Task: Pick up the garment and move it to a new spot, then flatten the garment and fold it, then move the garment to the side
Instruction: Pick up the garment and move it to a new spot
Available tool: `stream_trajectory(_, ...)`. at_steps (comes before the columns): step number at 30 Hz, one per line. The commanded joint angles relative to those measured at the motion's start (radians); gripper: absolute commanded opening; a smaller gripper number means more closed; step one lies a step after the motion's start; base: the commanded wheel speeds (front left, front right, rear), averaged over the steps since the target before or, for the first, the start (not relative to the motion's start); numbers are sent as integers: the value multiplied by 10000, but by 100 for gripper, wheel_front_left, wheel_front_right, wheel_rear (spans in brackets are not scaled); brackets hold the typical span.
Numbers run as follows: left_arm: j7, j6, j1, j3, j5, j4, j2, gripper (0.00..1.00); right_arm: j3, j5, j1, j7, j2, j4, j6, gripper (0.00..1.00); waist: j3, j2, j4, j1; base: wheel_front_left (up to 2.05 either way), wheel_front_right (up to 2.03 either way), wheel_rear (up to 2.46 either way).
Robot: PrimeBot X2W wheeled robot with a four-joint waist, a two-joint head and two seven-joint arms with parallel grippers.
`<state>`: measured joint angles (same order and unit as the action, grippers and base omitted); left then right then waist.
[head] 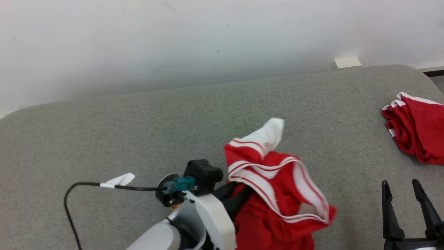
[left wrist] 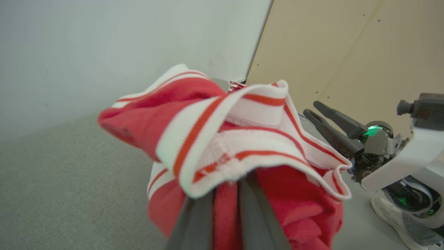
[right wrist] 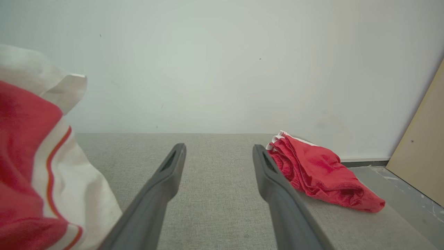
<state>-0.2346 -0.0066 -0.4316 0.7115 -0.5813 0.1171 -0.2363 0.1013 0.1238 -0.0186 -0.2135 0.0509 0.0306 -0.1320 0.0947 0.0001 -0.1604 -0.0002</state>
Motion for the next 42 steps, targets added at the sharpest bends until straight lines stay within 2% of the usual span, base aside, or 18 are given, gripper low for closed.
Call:
stream_trajectory(1,137,89,139,-65,251,-547,-242,0,4,65,-71,-70,3,102,24,100,61,-1,-162,2,0,0,0)
stream_trajectory(7,1123,308,-143,-625,265,-3435,-204,0,-152,178,29,-211,3,457,24,100,44,-1,-352,2,0,0,0)
stream_trajectory(15,2401,95,-921,-1095,18,-7065,283,0,-236,224,169,-357,8,969,24,100,-176,-1,-357,2,0,0,0)
stream_trajectory(16,2549,28,-972,-1062,49,-7460,345,16,-237,201,195,-343,6,1041,24,100,-220,-1,-350,2,0,0,0)
stream_trajectory(17,2841,-54,-1039,-1091,41,-7748,435,62,-255,188,238,-356,6,1108,24,100,-258,-1,-350,2,0,0,0)
stream_trajectory(18,3162,-56,-1107,-1149,41,-8011,490,100,-278,190,296,-376,4,1162,24,100,-308,-1,-356,2,0,0,0)
stream_trajectory(22,4196,-165,-979,-1168,71,-8693,739,100,-98,195,368,-430,9,1257,24,100,-555,-1,-281,2,0,0,0)
stream_trajectory(26,4865,128,-610,-1472,210,-8381,701,100,101,50,264,-468,10,1169,24,100,-807,-1,-85,2,0,0,0)
stream_trajectory(29,4997,419,-121,-1600,557,-7510,518,100,333,29,82,-488,10,1065,24,100,-926,-1,195,2,0,0,0)
stream_trajectory(36,4990,1231,2119,-2742,1324,-4277,104,100,871,-76,-346,-505,13,921,24,100,-1207,-1,787,2,0,0,0)
stream_trajectory(40,4991,1497,3463,-3515,1759,-2951,32,100,973,-179,-547,-515,10,954,24,100,-1345,-1,996,2,0,0,0)
stream_trajectory(42,4991,1553,4045,-3973,1858,-2482,168,100,984,-190,-641,-515,11,1019,24,100,-1409,-1,1060,2,0,0,0)
